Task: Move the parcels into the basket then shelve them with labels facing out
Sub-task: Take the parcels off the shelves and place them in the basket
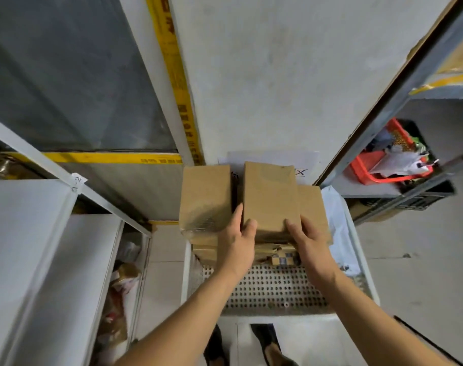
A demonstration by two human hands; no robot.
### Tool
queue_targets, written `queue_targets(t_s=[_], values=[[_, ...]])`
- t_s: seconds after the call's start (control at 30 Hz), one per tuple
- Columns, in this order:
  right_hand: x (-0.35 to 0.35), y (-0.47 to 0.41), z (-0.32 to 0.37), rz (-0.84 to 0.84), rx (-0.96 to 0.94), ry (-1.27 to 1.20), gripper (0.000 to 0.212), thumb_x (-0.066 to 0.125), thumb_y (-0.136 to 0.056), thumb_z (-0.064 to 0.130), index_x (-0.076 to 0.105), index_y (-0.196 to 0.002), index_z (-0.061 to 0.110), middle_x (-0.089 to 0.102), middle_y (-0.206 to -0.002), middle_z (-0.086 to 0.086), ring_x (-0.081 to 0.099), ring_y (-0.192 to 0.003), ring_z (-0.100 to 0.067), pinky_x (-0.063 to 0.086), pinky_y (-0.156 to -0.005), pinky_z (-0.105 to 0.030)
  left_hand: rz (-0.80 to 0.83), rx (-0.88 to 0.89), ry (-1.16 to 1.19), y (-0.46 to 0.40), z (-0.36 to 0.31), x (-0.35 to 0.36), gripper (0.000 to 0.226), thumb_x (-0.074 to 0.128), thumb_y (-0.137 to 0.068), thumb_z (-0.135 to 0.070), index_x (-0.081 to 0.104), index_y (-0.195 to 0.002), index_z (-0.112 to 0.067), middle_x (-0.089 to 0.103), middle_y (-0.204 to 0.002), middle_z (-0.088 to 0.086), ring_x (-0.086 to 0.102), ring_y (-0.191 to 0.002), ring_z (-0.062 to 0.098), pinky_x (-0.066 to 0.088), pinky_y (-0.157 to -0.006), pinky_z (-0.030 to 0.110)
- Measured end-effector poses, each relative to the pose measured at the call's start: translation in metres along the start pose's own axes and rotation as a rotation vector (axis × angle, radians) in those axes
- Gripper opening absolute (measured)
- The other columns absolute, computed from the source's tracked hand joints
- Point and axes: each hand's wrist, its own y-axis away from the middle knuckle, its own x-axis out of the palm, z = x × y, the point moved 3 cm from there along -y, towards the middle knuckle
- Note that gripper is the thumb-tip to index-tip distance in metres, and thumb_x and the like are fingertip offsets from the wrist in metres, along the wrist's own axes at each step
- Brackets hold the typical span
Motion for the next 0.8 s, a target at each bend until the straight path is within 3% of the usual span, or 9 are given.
queue_targets(t_s=[0.2,0.37,0.5,0.6,0.73,0.8], values=[[-0.001,-0.023,-0.004,0.121,0.008,-0.006,0.029,0.057,-0.108,0.025,0.063,-0.136,0.018,0.077,-0.120,0.008,0.071,-0.112,-0.008,0.056,-0.088,-0.020,-0.234,-0.055,-0.132,0.002,-0.007,0.020,0.052,0.055,-0.109,-0.034,0.045,-0.160,-0.029,0.065,-0.143,0.001,0.061,-0.124,0.021,0.046,-0.101,0.029],[0.002,-0.036,-0.019,0.186,0.004,0.045,0.042,0.059,-0.108,0.032,0.054,-0.149,0.023,0.072,-0.132,0.008,0.066,-0.124,-0.010,0.055,-0.103,-0.031,-0.329,-0.113,-0.143,0.003,0.007,0.036,0.050,0.056,-0.109,-0.036,0.048,-0.158,-0.029,0.071,-0.135,0.001,0.066,-0.119,0.024,0.044,-0.093,0.028],[0.000,-0.043,-0.015,0.248,-0.026,0.120,0.048,0.057,-0.108,0.043,0.050,-0.151,0.025,0.068,-0.139,0.010,0.062,-0.130,-0.007,0.049,-0.108,-0.031,-0.349,-0.114,-0.133,-0.002,0.005,0.041,0.050,0.054,-0.109,-0.037,0.047,-0.158,-0.029,0.066,-0.143,0.000,0.062,-0.128,0.024,0.046,-0.104,0.035],[-0.005,-0.046,-0.012,0.272,-0.035,0.203,0.054,0.059,-0.105,0.049,0.048,-0.152,0.025,0.068,-0.137,0.011,0.063,-0.128,-0.007,0.051,-0.107,-0.034,-0.318,-0.125,-0.168,-0.003,0.004,0.038,0.051,0.054,-0.109,-0.041,0.046,-0.158,-0.032,0.067,-0.138,-0.001,0.062,-0.124,0.025,0.049,-0.102,0.038],[-0.009,-0.045,0.008,0.239,-0.041,0.392,0.068,0.061,-0.101,0.054,0.037,-0.158,0.025,0.068,-0.139,-0.009,0.070,-0.115,-0.029,0.058,-0.098,-0.051,-0.276,-0.155,-0.165,0.003,-0.005,0.020,0.047,0.053,-0.108,-0.045,0.051,-0.153,-0.033,0.069,-0.129,-0.001,0.065,-0.118,0.018,0.054,-0.099,0.035],[-0.008,-0.046,0.032,0.231,-0.126,0.559,0.065,0.059,-0.106,0.040,0.032,-0.162,0.020,0.058,-0.151,-0.011,0.062,-0.129,-0.033,0.050,-0.104,-0.042,-0.289,-0.133,-0.172,0.010,-0.015,0.004,0.040,0.054,-0.108,-0.041,0.059,-0.146,-0.029,0.071,-0.130,-0.002,0.066,-0.117,0.013,0.054,-0.096,0.030]])
